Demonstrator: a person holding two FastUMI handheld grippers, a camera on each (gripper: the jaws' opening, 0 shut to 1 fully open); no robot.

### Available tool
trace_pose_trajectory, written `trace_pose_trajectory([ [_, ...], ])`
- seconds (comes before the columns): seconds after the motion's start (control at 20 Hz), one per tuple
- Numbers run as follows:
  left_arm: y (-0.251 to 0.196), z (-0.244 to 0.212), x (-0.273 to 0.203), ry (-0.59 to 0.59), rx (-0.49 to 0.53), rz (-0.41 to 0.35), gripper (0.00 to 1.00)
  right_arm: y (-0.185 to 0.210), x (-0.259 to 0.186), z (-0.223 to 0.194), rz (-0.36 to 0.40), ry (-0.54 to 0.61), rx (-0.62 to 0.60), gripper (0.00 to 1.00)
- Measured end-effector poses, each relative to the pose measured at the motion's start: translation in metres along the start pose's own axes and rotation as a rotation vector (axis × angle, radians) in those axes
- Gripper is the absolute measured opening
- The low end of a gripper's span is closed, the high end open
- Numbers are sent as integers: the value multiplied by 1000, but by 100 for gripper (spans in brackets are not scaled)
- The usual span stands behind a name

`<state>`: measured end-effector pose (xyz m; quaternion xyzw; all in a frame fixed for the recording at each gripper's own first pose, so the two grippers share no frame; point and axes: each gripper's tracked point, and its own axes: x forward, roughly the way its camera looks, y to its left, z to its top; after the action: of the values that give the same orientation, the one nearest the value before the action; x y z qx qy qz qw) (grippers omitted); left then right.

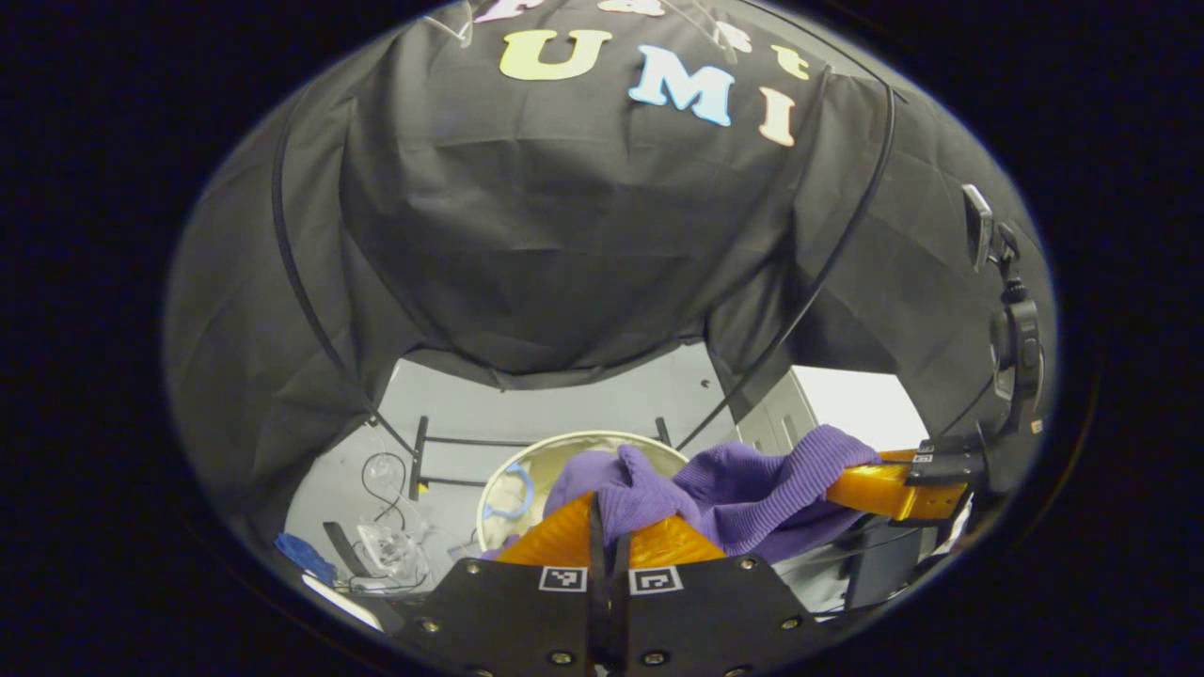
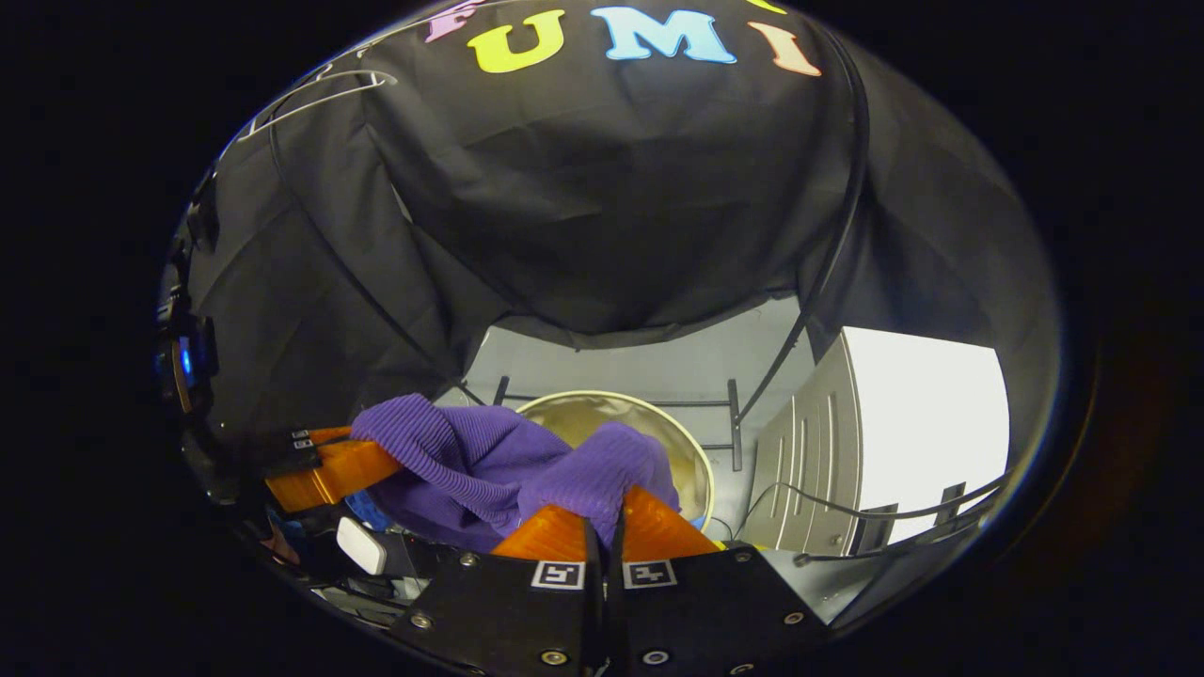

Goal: Grasp the clothes on the hanger with both hands and then place them into the laundry hamper below.

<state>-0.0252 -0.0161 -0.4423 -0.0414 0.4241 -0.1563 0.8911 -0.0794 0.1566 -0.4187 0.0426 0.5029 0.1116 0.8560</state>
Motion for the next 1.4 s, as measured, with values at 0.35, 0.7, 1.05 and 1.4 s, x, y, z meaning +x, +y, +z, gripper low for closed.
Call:
trace_pose_trajectory([
  [0.35, 5, -17, 7, 42, -29, 8, 1, -3, 3, -13, -4, 39, 26, 1],
  [0.7, 14, -17, 7, 46, -61, 51, 1, 7, -4, -10, 17, 62, -8, 3],
  [1.05, 23, -27, 0, 64, -122, 95, 7, 9, -11, -17, 12, 93, 21, 9],
  [1.4, 49, -4, -25, 2, -54, 129, 100, 16, -50, 39, -8, -49, 30, 97],
])
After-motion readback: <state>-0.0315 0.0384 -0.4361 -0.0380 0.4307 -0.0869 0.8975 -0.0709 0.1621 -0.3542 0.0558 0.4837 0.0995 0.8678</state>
